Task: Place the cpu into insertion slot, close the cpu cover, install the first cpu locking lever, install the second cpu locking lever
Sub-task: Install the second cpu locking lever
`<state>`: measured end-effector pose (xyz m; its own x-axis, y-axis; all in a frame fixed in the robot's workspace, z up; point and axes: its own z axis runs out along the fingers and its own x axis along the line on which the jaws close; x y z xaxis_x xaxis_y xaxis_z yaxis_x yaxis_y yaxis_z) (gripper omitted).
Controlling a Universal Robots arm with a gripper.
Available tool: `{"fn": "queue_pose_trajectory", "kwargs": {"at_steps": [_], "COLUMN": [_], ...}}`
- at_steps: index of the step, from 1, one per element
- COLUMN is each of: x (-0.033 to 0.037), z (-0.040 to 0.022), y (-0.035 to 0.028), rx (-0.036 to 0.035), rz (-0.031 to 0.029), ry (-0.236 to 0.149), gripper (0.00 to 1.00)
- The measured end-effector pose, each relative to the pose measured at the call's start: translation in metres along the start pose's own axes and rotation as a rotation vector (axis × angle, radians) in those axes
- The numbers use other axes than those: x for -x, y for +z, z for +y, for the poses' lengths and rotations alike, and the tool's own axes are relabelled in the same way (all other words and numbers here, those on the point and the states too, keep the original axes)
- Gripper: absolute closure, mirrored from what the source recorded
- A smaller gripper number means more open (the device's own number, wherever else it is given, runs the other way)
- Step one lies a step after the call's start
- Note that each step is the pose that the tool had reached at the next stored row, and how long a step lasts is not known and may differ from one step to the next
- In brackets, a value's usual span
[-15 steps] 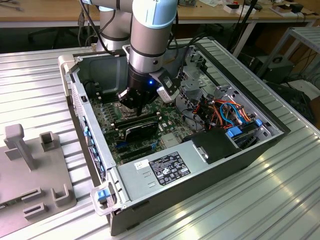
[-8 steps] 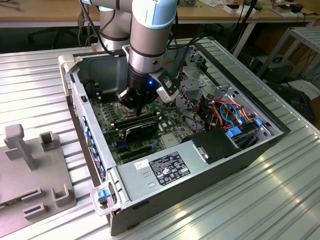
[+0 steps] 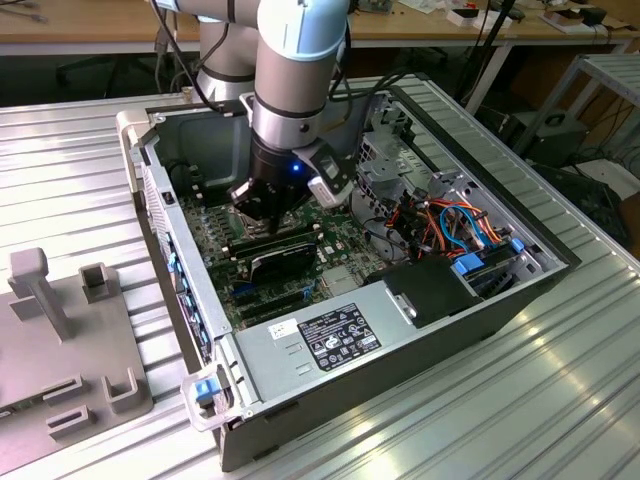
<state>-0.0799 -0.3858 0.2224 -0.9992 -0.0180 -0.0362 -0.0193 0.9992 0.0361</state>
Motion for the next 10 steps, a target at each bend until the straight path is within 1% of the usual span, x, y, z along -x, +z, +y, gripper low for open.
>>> {"fn": "queue_pose_trajectory", "kwargs": {"at_steps": [10], "x": [-0.0088], "z": [0.0007], "y": [0.0057], "rx": [0.0009], "rz": [0.0001], "ry": [0.0], "gripper": [0.89]}}
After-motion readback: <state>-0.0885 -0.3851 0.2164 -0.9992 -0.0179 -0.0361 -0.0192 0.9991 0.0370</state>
